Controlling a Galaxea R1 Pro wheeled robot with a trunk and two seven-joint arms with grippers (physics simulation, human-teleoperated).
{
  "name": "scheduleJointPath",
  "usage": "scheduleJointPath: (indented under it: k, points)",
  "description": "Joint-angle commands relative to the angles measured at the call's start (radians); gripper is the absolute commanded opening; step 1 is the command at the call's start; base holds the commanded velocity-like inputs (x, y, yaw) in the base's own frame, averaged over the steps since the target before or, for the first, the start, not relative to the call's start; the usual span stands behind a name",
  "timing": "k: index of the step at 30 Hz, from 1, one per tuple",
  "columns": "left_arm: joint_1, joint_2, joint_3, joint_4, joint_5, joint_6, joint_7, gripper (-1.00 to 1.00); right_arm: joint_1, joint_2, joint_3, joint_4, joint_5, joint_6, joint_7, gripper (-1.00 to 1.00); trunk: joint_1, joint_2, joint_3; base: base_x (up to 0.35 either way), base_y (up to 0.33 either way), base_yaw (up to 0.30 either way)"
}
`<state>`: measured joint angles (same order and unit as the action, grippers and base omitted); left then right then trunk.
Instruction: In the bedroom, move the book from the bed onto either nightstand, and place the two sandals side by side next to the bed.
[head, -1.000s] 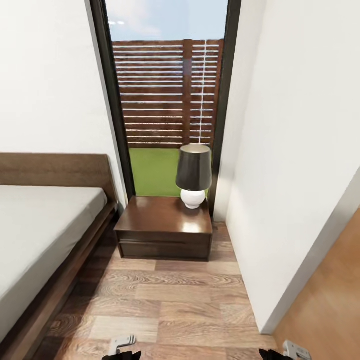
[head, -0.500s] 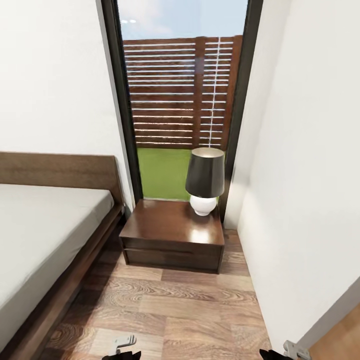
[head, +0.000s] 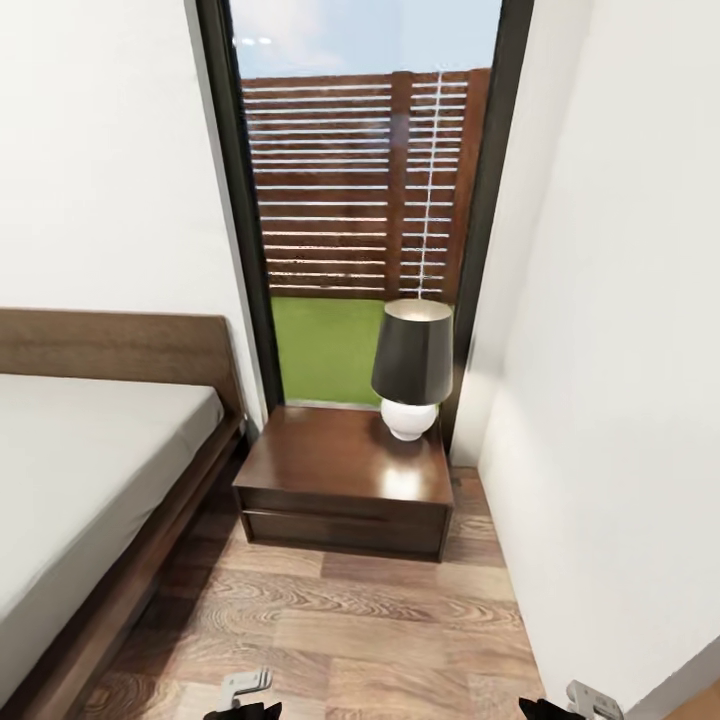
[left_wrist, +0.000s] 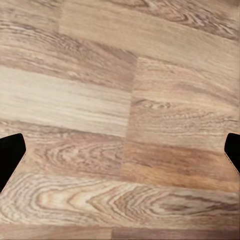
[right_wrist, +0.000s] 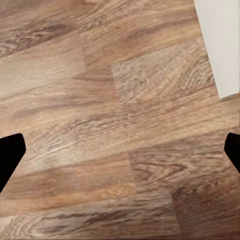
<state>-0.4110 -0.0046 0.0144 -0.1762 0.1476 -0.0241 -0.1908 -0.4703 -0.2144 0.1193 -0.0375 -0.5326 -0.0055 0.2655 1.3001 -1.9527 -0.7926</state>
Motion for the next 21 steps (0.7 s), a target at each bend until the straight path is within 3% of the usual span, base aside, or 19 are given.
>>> scheduleJointPath:
  k: [1, 11, 21]
  points:
    - [-0.001, 0.000, 0.001, 0.001, 0.008, -0.002, -0.004, 1.00, -0.001, 0.000, 0.009, 0.001, -0.010, -0.001, 0.004, 1.00, 0.000, 0.000, -0.001, 0.308, 0.000, 0.000]
    - [-0.001, 0.000, 0.001, 0.001, 0.007, -0.002, -0.004, 1.00, -0.001, 0.000, 0.009, 0.001, -0.010, -0.001, 0.004, 1.00, 0.000, 0.000, -0.001, 0.298, -0.017, 0.011]
    - [-0.001, 0.000, 0.001, 0.001, 0.007, -0.002, -0.004, 1.00, -0.001, 0.000, 0.009, 0.001, -0.010, -0.001, 0.003, 1.00, 0.000, 0.000, -0.001, 0.047, -0.022, 0.259]
